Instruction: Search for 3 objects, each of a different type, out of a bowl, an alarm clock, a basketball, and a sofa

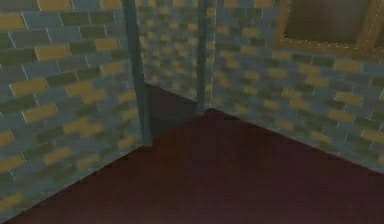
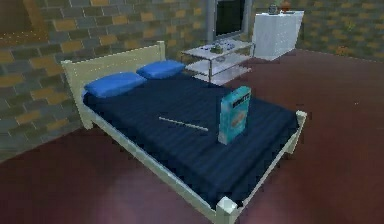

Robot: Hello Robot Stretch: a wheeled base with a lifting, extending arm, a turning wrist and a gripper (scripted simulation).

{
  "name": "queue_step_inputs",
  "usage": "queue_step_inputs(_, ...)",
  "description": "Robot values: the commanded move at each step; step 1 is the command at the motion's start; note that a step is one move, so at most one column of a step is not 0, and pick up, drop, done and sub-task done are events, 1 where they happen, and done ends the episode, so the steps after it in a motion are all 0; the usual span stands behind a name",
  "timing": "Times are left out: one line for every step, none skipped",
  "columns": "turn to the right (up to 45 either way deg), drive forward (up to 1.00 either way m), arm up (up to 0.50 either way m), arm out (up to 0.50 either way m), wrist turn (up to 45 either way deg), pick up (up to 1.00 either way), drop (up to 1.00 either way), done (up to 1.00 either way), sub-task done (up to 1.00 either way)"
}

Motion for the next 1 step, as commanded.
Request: queue_step_inputs(6.0,0.00,0.00,0.00,0.0,0.00,0.00,0.00,0.00)
